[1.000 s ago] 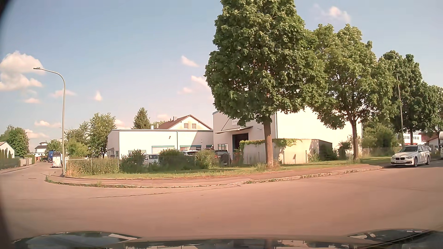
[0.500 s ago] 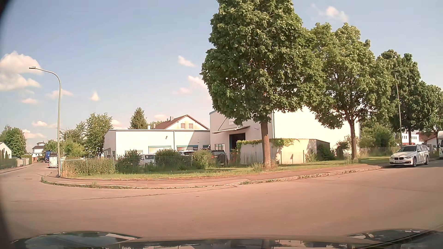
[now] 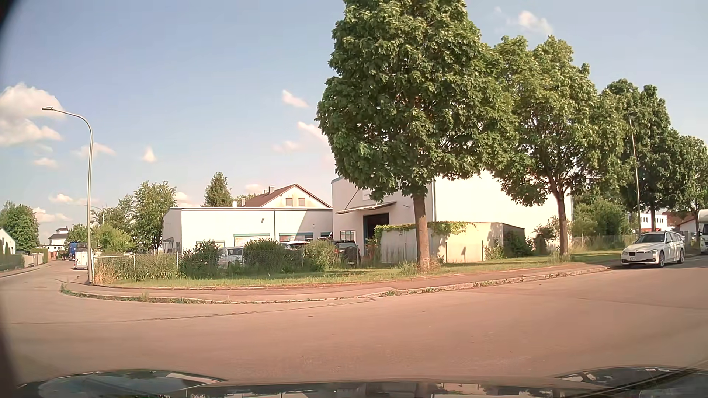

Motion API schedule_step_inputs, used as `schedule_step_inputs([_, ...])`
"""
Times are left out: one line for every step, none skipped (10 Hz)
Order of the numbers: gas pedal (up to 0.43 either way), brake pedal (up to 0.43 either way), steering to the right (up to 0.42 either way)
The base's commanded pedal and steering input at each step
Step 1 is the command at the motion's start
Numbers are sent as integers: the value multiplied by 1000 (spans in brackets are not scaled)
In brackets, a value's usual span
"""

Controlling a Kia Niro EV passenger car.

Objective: Follow the waypoints while adhering to traffic rules and regulations

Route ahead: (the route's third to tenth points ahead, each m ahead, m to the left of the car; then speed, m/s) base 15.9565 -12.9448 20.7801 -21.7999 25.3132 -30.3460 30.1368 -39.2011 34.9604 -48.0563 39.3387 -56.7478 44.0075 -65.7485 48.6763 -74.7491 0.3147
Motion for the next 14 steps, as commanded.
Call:
schedule_step_inputs([0, 18, 199])
schedule_step_inputs([0, 18, 200])
schedule_step_inputs([0, 12, 202])
schedule_step_inputs([0, 18, 209])
schedule_step_inputs([0, 18, 213])
schedule_step_inputs([0, 18, 217])
schedule_step_inputs([0, 18, 229])
schedule_step_inputs([0, 18, 244])
schedule_step_inputs([0, 12, 262])
schedule_step_inputs([79, 18, 289])
schedule_step_inputs([150, 18, 312])
schedule_step_inputs([169, 18, 335])
schedule_step_inputs([169, 12, 360])
schedule_step_inputs([169, 18, 386])
